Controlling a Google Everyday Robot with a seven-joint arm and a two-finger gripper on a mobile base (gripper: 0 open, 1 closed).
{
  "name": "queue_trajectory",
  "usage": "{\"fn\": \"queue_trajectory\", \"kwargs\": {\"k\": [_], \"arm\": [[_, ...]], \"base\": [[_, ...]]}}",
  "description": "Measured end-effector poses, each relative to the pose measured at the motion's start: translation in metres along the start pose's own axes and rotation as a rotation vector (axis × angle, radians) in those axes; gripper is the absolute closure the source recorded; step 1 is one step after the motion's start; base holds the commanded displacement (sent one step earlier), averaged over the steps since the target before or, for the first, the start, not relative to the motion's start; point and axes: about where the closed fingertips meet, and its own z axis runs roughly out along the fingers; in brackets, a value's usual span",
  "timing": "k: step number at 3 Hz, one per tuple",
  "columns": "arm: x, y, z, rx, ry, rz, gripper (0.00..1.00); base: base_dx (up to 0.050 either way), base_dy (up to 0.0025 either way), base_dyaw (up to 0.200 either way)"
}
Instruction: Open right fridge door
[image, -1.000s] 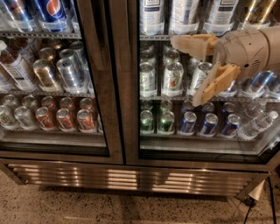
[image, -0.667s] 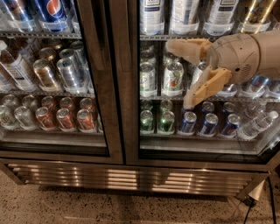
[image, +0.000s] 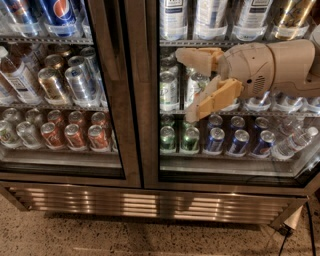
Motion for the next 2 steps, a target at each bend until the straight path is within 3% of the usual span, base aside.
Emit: {"fn": "queue_trajectory", "kwargs": {"k": [1, 2], "arm": [[-0.005, 0.002, 0.0, 0.0, -0.007, -0.009, 0.0], [-0.03, 0.011, -0.005, 0.011, -0.014, -0.058, 0.0]], "base": [[0.0, 0.0, 0.0], [0.0, 0.0, 0.0]]}}
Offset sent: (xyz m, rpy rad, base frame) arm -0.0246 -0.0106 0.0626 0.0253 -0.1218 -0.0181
